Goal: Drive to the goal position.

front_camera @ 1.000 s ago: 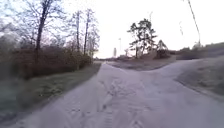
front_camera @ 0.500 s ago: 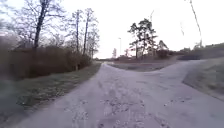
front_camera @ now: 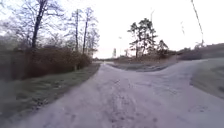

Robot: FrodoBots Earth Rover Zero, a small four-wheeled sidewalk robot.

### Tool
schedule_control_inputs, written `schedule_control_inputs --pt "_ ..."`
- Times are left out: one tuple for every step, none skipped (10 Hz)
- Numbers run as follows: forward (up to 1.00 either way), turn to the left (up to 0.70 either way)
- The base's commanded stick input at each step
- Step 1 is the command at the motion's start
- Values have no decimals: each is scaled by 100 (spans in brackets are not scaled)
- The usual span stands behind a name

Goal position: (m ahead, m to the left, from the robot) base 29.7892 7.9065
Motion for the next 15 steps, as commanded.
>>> schedule_control_inputs --pt "100 1" --pt "100 1" --pt "100 1" --pt "100 1" --pt "100 1" --pt "100 1" --pt "100 1" --pt "100 1" --pt "100 1" --pt "100 1" --pt "100 1" --pt "100 1" --pt "100 1" --pt "100 1" --pt "100 1"
